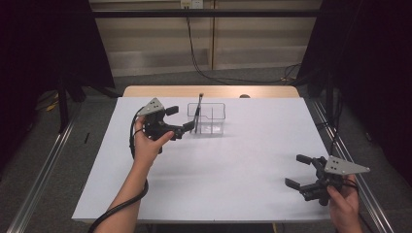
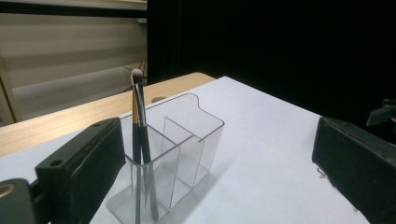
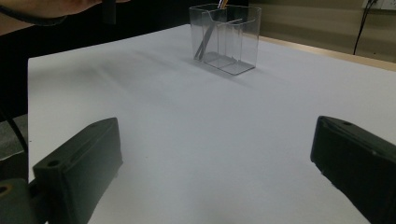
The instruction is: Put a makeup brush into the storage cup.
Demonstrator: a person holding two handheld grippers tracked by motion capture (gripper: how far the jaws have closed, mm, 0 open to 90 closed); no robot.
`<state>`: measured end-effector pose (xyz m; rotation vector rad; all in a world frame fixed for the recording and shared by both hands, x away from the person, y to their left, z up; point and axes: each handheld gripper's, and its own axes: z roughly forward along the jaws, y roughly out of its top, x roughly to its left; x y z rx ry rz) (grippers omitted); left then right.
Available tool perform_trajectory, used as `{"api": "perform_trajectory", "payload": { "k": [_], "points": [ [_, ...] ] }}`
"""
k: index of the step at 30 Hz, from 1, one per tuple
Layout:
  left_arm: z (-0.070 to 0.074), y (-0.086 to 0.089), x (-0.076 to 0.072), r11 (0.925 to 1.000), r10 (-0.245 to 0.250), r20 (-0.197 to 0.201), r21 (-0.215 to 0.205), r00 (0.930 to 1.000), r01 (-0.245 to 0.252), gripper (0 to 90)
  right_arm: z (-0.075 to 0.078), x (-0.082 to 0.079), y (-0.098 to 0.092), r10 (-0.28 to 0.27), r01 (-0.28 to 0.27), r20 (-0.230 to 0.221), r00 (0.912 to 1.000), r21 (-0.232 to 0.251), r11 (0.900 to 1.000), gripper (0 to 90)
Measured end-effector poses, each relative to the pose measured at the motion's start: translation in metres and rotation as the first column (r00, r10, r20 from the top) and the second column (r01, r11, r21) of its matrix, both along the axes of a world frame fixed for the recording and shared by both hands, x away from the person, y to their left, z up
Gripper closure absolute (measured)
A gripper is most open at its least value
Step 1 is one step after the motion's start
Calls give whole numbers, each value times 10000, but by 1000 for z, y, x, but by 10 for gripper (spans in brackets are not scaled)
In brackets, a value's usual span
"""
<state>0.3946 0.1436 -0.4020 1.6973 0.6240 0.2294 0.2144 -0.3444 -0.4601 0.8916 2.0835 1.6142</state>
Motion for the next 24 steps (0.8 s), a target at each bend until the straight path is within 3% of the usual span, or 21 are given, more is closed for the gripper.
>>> {"api": "perform_trajectory", "payload": {
  "k": [24],
  "points": [
    [-11,33,-23,9999,-60,49,-142,10000,61,9,0,-5,-3,-154,154,-38,9999,-118,9998,14]
  ]
}}
